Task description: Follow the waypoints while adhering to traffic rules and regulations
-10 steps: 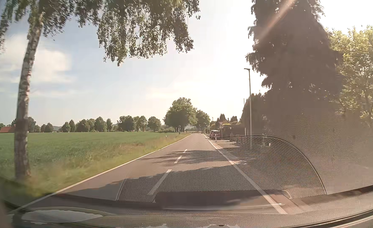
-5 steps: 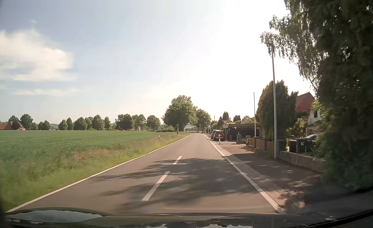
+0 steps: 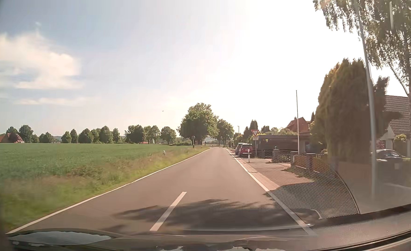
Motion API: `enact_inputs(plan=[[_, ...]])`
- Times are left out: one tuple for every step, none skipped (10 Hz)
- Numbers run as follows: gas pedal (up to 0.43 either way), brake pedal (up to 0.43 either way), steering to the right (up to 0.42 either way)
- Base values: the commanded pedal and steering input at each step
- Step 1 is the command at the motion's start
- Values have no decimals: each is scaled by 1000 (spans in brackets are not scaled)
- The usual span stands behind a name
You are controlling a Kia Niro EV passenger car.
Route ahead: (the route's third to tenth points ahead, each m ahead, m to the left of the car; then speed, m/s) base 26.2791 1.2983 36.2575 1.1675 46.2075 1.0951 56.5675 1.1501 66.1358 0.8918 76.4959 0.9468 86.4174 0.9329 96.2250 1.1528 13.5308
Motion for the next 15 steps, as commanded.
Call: enact_inputs(plan=[[220, 0, -3], [220, 0, -2], [220, 0, -2], [220, 0, -2], [220, 0, -2], [220, 0, -1], [220, 0, 0], [220, 0, 0], [209, 0, 0], [209, 0, 0], [197, 0, 0], [197, 0, 0], [197, 0, 1], [197, 0, 1], [197, 0, 0]])
